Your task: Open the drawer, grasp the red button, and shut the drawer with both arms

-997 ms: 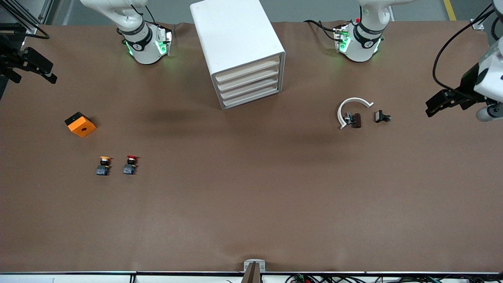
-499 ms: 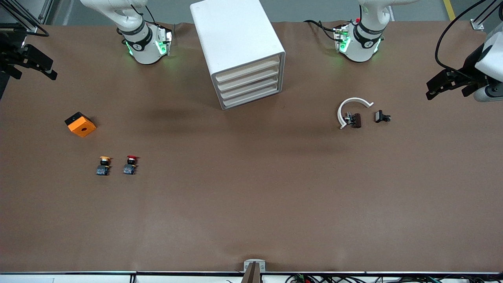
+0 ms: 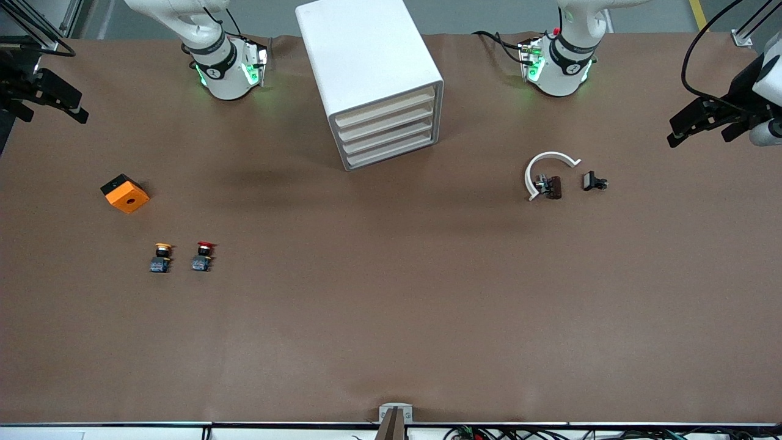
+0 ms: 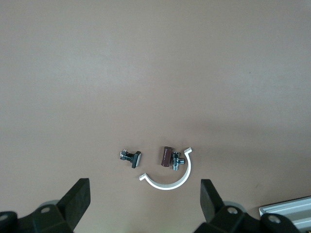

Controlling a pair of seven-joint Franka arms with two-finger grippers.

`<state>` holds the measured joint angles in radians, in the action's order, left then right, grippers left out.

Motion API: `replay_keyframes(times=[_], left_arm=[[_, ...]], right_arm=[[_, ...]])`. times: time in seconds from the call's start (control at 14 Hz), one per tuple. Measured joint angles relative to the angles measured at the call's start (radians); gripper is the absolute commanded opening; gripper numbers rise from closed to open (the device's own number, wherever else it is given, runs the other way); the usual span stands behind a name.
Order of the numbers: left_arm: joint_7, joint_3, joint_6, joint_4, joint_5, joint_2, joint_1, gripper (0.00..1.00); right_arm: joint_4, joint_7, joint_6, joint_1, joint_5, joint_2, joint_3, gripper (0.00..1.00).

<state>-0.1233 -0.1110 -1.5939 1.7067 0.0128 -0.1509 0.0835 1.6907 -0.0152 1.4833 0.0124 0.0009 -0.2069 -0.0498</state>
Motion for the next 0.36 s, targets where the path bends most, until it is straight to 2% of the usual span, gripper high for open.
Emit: replay_keyframes(times=[0.36], left_arm=[[0.000, 0.005, 0.000, -0.010, -0.020, 0.005, 0.002, 1.00]], right_arm=[[-0.010, 0.000, -0.005, 0.000, 0.000, 0.000, -0.001, 1.00]])
